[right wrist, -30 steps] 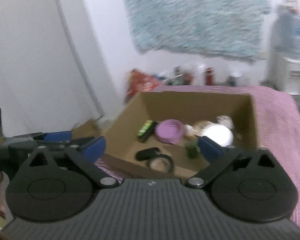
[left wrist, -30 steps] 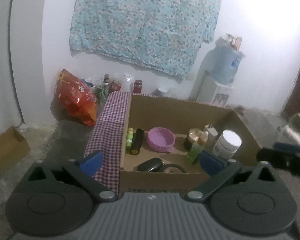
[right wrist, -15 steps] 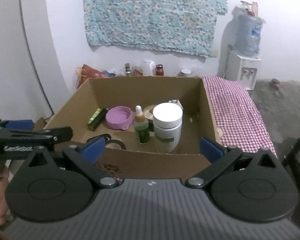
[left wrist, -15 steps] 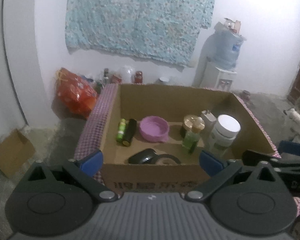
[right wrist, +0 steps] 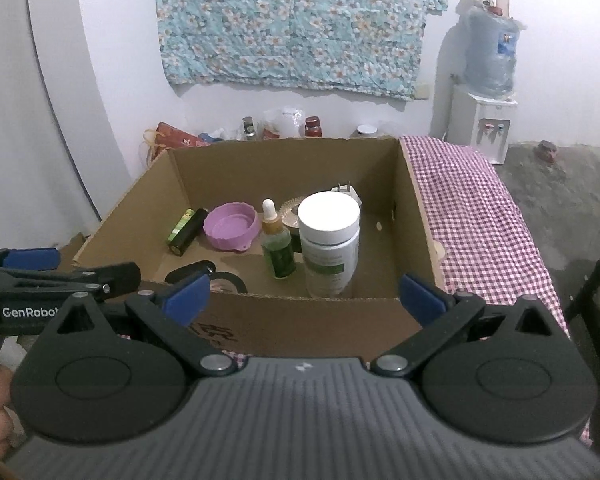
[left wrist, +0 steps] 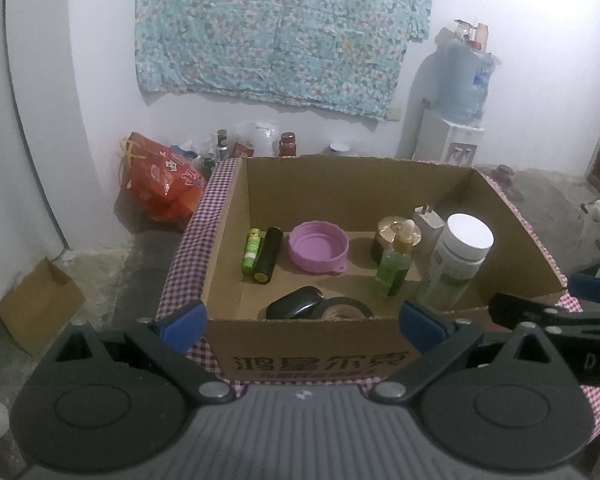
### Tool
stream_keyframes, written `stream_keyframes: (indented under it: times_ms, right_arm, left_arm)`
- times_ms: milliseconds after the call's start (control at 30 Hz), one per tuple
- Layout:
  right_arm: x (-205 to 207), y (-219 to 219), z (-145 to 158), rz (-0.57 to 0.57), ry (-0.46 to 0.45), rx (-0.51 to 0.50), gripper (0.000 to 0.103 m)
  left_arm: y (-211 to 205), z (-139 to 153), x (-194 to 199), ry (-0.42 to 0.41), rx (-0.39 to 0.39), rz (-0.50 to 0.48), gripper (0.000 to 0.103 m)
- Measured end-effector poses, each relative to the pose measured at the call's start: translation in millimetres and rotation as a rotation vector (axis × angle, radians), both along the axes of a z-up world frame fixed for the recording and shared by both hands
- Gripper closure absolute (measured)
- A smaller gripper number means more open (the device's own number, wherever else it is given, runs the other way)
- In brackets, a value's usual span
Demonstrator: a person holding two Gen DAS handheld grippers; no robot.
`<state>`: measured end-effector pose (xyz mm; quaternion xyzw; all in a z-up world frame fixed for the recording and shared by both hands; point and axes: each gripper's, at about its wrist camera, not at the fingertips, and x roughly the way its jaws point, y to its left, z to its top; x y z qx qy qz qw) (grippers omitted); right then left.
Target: Organize rigid objects
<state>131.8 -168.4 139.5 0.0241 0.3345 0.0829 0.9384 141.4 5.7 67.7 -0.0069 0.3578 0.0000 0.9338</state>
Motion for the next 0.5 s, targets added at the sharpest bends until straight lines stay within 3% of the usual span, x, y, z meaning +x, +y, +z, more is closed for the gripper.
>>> stream_keyframes:
  times_ms: [500]
  right_arm:
    - [0.3,-1.7,-3.9,-0.013,0.022,0.016,0.002]
  left_arm:
    - [0.6,0.3,-0.8,0.007,0.017,0.003,0.001]
